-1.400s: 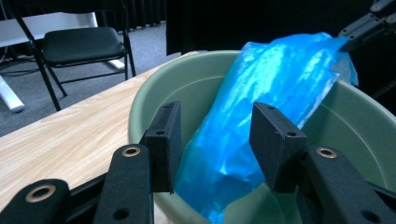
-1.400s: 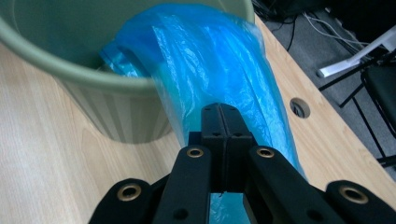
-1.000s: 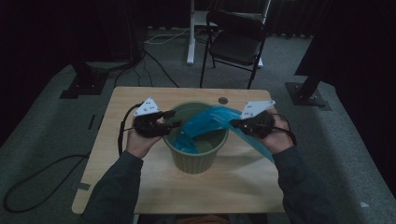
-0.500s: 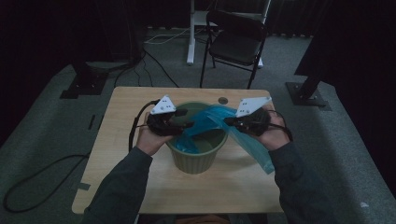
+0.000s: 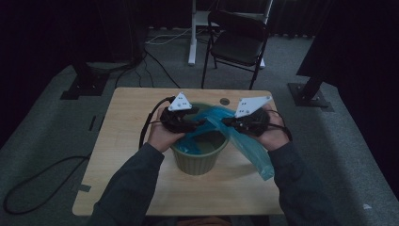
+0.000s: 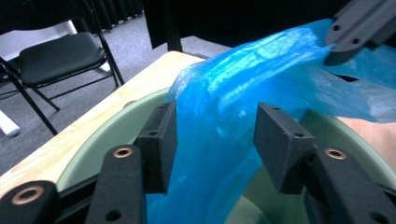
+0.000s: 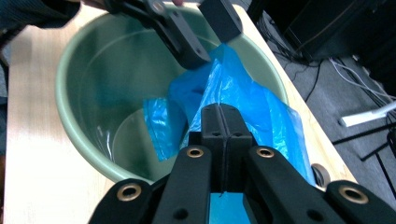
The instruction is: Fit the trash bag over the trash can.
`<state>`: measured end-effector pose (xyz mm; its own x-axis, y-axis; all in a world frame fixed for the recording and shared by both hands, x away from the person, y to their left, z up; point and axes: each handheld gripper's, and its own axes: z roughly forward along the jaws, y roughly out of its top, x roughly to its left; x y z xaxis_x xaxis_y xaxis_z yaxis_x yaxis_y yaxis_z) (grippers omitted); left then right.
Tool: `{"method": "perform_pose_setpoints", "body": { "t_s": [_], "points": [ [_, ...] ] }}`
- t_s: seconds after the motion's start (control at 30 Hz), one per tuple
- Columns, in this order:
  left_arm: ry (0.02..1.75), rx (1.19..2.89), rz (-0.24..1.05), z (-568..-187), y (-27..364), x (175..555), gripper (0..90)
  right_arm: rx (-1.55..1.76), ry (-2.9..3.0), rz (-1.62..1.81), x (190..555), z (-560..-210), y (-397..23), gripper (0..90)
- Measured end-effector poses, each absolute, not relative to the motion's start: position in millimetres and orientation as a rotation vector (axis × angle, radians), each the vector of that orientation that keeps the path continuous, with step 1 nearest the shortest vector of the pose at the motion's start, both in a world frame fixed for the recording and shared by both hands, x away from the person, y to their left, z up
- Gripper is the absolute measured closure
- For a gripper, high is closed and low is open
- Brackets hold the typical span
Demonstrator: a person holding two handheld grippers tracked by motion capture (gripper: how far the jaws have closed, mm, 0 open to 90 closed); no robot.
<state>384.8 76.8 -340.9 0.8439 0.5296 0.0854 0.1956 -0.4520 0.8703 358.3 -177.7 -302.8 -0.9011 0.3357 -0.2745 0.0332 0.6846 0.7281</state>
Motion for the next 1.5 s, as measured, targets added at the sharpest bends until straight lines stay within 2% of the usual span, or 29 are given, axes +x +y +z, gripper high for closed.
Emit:
{"method": "perform_pose_setpoints", "body": {
  "t_s": [0.03,0.07,0.17,0.33,0.47,0.6,0.9,1.23,1.5],
  "points": [
    [0.539,2.049,0.447,-340.4,73.8,385.4,52.4,0.288,2.509,1.074,358.3,-302.8,-177.7,90.0],
    [0.535,2.056,0.451,-340.5,72.9,385.3,62.9,0.284,2.508,1.075,357.7,-301.7,-176.5,90.0],
    [0.524,2.076,0.465,-340.5,70.4,383.8,75.0,0.277,2.511,1.077,357.8,-301.4,-175.4,90.0],
    [0.520,2.080,0.458,-339.1,73.9,381.1,88.4,0.270,2.515,1.079,357.3,-301.2,-175.1,89.6],
    [0.522,2.087,0.455,-340.2,80.7,376.9,89.3,0.270,2.511,1.091,355.3,-299.9,-176.9,79.9],
    [0.536,2.068,0.447,-343.7,91.2,371.8,89.3,0.274,2.500,1.117,354.6,-296.9,-181.6,76.0],
    [0.551,2.063,0.457,-352.0,117.3,361.9,89.0,0.399,2.442,1.109,361.6,-296.7,-199.2,76.3],
    [0.590,2.051,0.470,-356.9,134.6,361.3,87.1,0.552,2.443,1.072,376.5,-318.2,-215.0,80.3],
    [0.593,2.050,0.476,-357.3,136.9,362.0,86.3,0.571,2.444,1.052,381.8,-328.8,-210.5,71.8]
  ]
}}
